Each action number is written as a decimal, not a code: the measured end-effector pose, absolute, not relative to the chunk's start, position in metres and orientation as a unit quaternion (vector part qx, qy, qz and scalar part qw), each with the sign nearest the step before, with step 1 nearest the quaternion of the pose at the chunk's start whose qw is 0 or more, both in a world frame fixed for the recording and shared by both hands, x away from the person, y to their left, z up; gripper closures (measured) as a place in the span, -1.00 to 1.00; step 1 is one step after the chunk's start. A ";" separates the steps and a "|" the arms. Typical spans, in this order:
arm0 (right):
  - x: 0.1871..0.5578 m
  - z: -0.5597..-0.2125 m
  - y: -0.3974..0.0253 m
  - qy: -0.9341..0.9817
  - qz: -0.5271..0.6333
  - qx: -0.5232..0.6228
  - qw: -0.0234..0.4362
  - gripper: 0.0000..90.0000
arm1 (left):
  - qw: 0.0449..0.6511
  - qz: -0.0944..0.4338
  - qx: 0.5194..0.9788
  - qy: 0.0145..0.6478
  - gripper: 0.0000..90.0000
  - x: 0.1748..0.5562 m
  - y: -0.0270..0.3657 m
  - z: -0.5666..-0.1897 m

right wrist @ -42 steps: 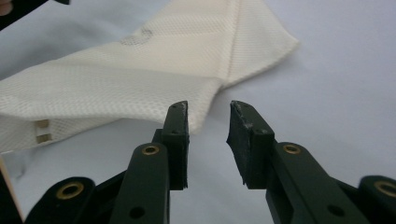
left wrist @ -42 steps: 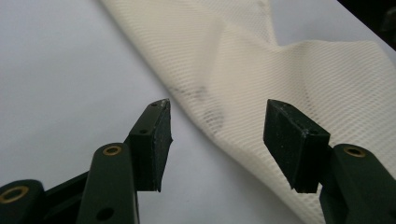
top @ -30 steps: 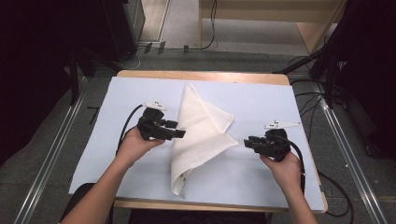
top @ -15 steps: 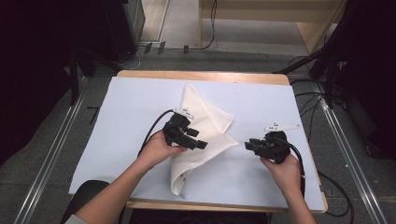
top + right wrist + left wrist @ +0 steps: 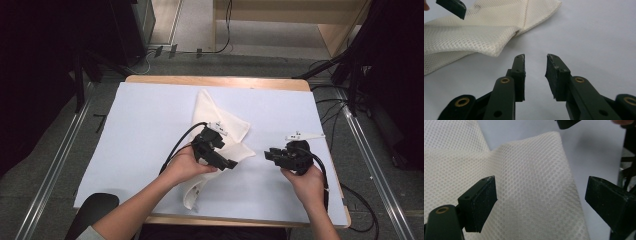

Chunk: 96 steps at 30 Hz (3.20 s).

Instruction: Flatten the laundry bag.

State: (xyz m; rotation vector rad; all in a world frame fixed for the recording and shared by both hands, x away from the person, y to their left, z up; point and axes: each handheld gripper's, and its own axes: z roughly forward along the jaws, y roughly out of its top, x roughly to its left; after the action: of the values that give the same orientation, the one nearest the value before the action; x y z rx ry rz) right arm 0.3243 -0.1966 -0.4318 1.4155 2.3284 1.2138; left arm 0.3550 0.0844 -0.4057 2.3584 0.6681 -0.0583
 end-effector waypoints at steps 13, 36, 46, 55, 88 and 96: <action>0.326 -0.434 -0.191 0.780 0.403 0.472 0.074 0.57 | 0.339 -0.029 0.898 0.281 0.82 0.368 0.107 -0.419; 0.358 -0.429 -0.145 0.790 0.419 0.441 0.072 0.62 | 0.455 0.025 0.819 0.350 0.95 0.362 0.201 -0.370; 0.390 -0.435 -0.139 0.787 0.407 0.456 0.081 0.55 | 0.464 0.035 0.805 0.368 0.95 0.359 0.222 -0.369; 0.412 -0.449 -0.125 0.791 0.392 0.465 0.071 0.49 | 0.465 0.039 0.800 0.378 0.94 0.358 0.229 -0.370; 0.422 -0.443 -0.157 0.779 0.376 0.495 0.083 0.95 | 0.483 0.059 0.754 0.440 0.95 0.365 0.282 -0.374; 0.412 -0.443 -0.178 0.773 0.371 0.506 0.090 0.95 | 0.479 0.062 0.749 0.453 0.95 0.371 0.289 -0.378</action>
State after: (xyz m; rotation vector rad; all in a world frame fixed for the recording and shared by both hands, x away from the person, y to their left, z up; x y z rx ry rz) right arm 0.4122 -0.1782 -0.4434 1.5061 2.2996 1.1039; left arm 0.3707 0.2887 -0.3782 1.8277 1.1062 0.1517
